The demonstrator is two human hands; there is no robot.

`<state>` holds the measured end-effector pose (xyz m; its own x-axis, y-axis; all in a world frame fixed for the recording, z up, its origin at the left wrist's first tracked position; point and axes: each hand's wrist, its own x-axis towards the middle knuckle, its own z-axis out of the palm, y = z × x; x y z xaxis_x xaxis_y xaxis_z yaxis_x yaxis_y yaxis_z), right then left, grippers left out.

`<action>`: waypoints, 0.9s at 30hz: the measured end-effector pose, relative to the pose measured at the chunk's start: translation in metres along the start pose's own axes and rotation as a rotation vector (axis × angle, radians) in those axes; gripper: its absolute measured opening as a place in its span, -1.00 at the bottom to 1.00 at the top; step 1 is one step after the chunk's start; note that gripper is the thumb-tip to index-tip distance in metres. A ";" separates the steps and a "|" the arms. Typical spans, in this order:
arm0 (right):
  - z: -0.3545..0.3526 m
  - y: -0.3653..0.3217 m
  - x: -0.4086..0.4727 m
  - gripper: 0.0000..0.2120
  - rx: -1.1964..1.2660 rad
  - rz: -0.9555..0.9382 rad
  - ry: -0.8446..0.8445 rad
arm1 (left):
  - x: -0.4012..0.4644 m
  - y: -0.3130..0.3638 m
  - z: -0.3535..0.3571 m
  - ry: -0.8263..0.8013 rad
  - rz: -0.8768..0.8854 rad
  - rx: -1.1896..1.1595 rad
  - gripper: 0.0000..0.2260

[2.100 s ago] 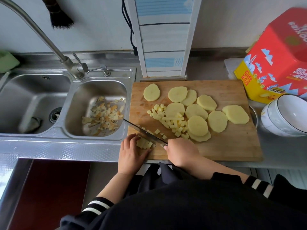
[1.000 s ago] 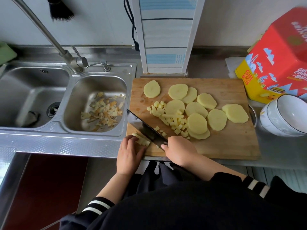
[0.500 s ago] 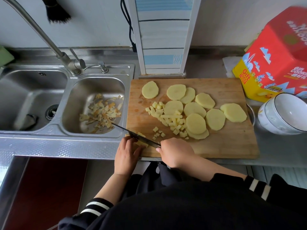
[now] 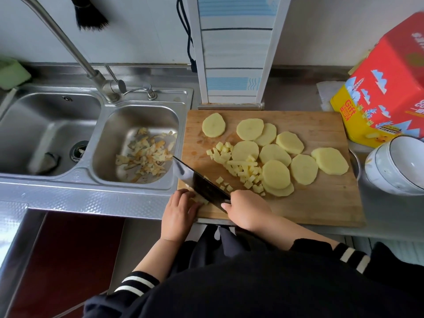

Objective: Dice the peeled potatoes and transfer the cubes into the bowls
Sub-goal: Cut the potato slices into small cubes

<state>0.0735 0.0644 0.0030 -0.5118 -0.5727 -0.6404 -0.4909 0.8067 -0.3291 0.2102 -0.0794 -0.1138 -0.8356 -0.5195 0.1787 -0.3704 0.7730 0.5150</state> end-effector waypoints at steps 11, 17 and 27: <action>-0.003 -0.003 -0.007 -0.72 -0.076 -0.069 -0.002 | -0.004 -0.003 -0.005 0.059 0.026 -0.037 -0.80; -0.005 -0.008 -0.006 -0.74 -0.115 -0.099 -0.019 | -0.004 -0.008 -0.001 0.047 0.044 0.040 -0.75; 0.001 -0.010 0.004 -0.71 -0.071 -0.046 -0.086 | -0.004 -0.009 -0.002 0.020 -0.020 0.038 -0.71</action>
<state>0.0777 0.0541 0.0030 -0.4269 -0.5917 -0.6838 -0.5629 0.7657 -0.3112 0.2176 -0.0847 -0.1177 -0.8196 -0.5421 0.1855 -0.4026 0.7753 0.4867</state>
